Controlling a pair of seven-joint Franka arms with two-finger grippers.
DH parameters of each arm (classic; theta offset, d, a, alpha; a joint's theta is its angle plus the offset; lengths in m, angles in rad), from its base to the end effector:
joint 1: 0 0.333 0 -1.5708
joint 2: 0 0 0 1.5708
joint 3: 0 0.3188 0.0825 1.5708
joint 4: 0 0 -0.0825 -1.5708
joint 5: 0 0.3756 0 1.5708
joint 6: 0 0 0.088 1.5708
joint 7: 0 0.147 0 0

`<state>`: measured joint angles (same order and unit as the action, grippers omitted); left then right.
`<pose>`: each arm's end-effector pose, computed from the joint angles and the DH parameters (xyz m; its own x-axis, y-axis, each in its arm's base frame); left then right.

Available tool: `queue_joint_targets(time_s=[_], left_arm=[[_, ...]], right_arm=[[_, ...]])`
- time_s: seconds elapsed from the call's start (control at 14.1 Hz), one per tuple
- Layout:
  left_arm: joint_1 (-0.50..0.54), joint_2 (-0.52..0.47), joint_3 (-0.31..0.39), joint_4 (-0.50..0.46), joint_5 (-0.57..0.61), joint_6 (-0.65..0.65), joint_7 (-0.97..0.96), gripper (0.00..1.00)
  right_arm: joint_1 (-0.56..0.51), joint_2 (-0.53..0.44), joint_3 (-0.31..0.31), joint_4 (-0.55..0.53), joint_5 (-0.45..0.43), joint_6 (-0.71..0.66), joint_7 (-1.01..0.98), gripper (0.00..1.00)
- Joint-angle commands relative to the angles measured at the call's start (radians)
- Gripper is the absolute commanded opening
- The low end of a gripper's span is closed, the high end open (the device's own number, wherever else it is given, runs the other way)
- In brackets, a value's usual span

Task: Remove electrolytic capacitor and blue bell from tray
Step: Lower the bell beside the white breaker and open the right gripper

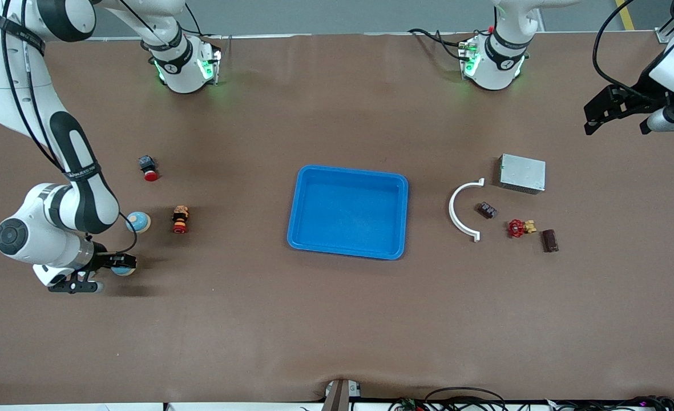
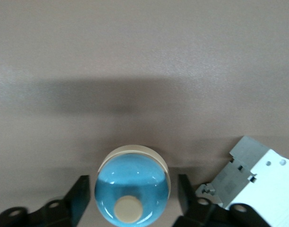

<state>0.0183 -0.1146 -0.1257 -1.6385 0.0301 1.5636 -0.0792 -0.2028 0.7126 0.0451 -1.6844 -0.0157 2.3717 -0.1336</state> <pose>0.5080 -0.0539 0.6154 0.9987 -0.0277 0.0422 -0.0260 -0.9988 -0.0412 0.6617 -0.1079 0.1512 0.9995 -0.0231 -0.0218 -0.0235 -0.9995 -0.0219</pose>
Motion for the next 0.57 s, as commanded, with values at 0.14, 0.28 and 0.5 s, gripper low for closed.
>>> queue_joint_targets(time_s=[0.14, 0.28, 0.5], left_arm=[[0.0, -0.004, -0.006, 0.011, -0.001, -0.02, -0.001, 1.0], [0.006, -0.005, -0.005, 0.011, -0.001, -0.045, 0.001, 1.0], [0.008, -0.005, -0.005, 0.011, -0.001, -0.048, 0.012, 1.0]], right_arm=[[-0.023, -0.007, 0.016, -0.009, 0.014, 0.008, -0.02, 1.0], [-0.011, -0.018, 0.016, -0.002, 0.007, -0.003, -0.018, 1.0], [-0.006, -0.093, 0.016, 0.02, -0.001, -0.116, -0.017, 1.0]])
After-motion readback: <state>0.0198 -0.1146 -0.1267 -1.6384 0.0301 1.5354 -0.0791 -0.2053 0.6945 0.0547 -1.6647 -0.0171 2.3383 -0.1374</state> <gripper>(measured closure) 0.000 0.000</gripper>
